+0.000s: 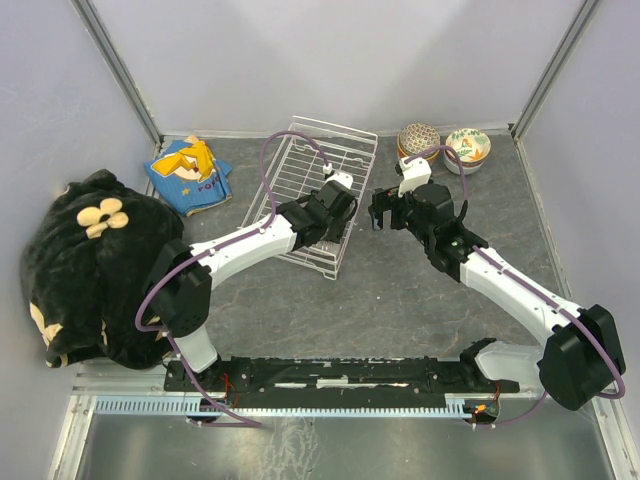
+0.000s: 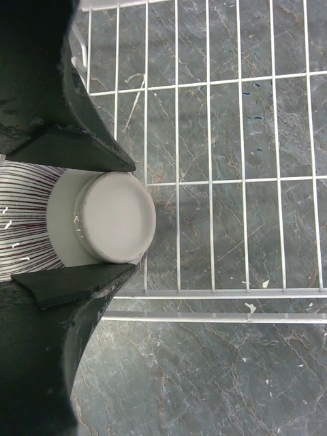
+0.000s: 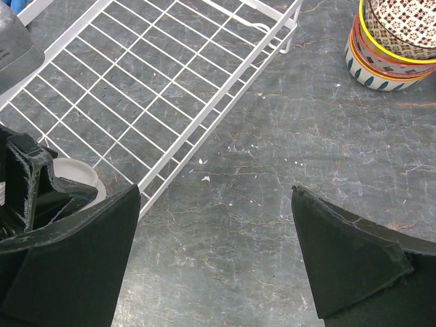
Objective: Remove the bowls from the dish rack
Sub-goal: Pick up the bowl from the dish rack.
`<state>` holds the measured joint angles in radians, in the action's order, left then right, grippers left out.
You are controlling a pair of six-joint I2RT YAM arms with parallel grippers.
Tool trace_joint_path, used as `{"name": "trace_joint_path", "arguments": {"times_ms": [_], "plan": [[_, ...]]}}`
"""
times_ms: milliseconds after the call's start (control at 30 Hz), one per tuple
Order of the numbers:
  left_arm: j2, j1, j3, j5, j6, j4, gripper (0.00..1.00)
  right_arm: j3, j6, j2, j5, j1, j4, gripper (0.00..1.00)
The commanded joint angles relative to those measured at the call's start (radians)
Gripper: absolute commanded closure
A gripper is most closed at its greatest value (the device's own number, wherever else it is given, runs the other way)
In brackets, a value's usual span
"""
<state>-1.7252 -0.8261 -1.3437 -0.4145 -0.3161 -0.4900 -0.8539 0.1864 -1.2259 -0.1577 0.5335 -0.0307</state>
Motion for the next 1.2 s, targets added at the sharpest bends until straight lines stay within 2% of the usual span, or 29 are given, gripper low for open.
{"name": "trace_joint_path", "arguments": {"times_ms": [0,1167], "plan": [[0.035,0.005,-0.062,0.003,0.028,0.035,0.69,-0.008,0.005,0.001,0.010,-0.006,-0.047,0.00],[0.008,0.022,-0.094,-0.012,0.026,0.018,0.70,-0.004,0.007,0.001,0.015,-0.009,-0.049,0.00]]}}
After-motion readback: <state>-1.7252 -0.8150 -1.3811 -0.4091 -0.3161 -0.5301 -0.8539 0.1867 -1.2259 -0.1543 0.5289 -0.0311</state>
